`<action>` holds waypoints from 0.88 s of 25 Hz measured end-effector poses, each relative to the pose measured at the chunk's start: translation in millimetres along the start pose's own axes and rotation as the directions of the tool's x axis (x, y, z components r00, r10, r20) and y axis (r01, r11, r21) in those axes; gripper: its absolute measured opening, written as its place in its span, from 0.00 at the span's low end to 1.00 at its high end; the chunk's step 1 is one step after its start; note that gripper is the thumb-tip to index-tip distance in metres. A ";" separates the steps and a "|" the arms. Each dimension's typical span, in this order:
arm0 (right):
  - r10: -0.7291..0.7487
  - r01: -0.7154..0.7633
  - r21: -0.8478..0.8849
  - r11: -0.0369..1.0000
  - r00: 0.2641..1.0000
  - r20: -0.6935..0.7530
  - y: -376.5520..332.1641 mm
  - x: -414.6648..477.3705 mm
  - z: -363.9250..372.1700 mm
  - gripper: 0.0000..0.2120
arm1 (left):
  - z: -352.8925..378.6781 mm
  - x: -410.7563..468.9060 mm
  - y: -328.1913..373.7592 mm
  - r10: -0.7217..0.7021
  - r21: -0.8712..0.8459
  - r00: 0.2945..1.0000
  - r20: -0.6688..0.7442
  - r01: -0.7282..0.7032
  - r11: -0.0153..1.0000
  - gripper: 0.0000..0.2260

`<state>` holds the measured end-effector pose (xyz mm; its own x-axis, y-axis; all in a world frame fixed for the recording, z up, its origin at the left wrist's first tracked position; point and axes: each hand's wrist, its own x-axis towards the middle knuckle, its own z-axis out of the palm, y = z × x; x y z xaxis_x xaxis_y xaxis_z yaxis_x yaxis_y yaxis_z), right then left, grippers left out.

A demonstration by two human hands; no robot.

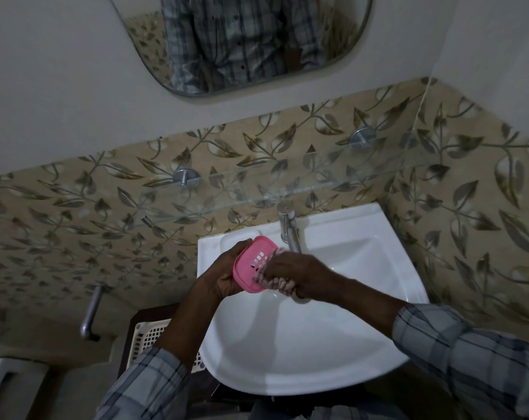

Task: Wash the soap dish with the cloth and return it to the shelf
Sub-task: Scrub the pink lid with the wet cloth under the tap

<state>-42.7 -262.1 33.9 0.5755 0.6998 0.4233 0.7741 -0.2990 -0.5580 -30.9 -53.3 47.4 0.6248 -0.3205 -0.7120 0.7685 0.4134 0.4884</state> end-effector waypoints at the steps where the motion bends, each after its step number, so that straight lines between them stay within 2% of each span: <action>1: 0.035 -0.035 0.001 0.999 0.999 -0.011 3.8 0.3 -4.0 0.15 | -1.5 -1.3 -1.7 -0.001 0.003 1.000 -0.004 0.001 1.000 0.21; 2: 0.040 -0.040 -0.015 0.999 0.999 -0.007 4.0 -0.3 -5.5 0.14 | -3.3 -1.4 -3.1 -0.001 0.003 1.000 -0.004 0.001 1.000 0.21; 5: -0.154 0.158 -0.115 0.981 0.987 0.038 5.9 -2.2 1.0 0.13 | 0.8 -3.3 -1.1 0.003 0.010 1.000 -0.002 -0.003 1.000 0.22; 6: -0.131 0.132 -0.117 0.984 0.991 0.014 8.0 -3.9 1.1 0.14 | 2.1 -2.4 -0.3 0.024 0.016 0.999 -0.026 -0.024 1.000 0.22; 8: 0.039 -0.052 -0.109 0.993 0.993 -0.115 9.0 -2.2 5.8 0.17 | 7.4 0.8 -1.7 0.113 0.006 0.984 -0.136 -0.113 0.994 0.23; 9: 0.164 -0.180 -0.069 0.981 0.967 -0.196 2.7 3.7 13.0 0.21 | 11.3 4.1 -3.9 0.156 -0.018 0.969 -0.192 -0.162 0.987 0.25; 10: 0.320 -0.326 0.016 0.945 0.917 -0.238 -10.1 11.0 23.4 0.24 | 13.2 9.5 -8.5 0.193 -0.039 0.951 -0.243 -0.209 0.977 0.27; 12: 0.650 -0.594 0.286 0.752 0.739 -0.174 -46.7 26.8 38.7 0.21 | 21.5 11.4 -18.7 0.260 -0.040 0.917 -0.303 -0.285 0.958 0.25; 13: 0.732 -0.639 0.398 0.658 0.666 -0.144 -56.4 29.4 43.7 0.17 | 25.2 8.2 -21.1 0.294 -0.030 0.900 -0.321 -0.319 0.947 0.22; 14: 0.739 -0.626 0.442 0.643 0.659 -0.140 -56.1 27.0 44.2 0.16 | 24.8 9.0 -20.2 0.316 -0.016 0.889 -0.333 -0.340 0.940 0.21; 16: 0.562 -0.495 0.322 0.807 0.811 -0.161 -38.0 9.8 38.3 0.23 | 19.2 9.1 -17.2 0.293 -0.014 0.890 -0.349 -0.318 0.948 0.23; 17: 0.427 -0.402 0.163 0.901 0.889 -0.167 -26.1 0.8 33.6 0.24 | 16.7 8.0 -15.4 0.268 -0.037 0.898 -0.348 -0.299 0.953 0.25; 18: 0.354 -0.345 0.077 0.935 0.921 -0.161 -20.1 -6.2 32.6 0.23 | 15.9 7.7 -15.3 0.253 -0.040 0.900 -0.354 -0.285 0.958 0.27; 19: 0.368 -0.360 0.084 0.929 0.919 -0.139 -22.1 -9.4 33.0 0.21 | 18.8 5.8 -16.9 0.256 -0.023 0.894 -0.367 -0.284 0.958 0.27; 21: 0.574 -0.529 0.262 0.807 0.806 -0.142 -42.5 8.1 31.8 0.16 | 26.4 3.4 -25.8 0.315 0.010 0.868 -0.383 -0.338 0.941 0.22; 22: 0.698 -0.628 0.352 0.695 0.707 -0.118 -47.4 25.2 29.9 0.11 | 29.7 4.2 -32.8 0.368 0.051 0.852 -0.372 -0.377 0.925 0.21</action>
<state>-72.7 -210.9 49.7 0.9778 0.2095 -0.0063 0.0839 -0.4188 -0.9042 -49.4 -93.5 43.3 0.7642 0.1960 -0.6145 0.4819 0.4599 0.7459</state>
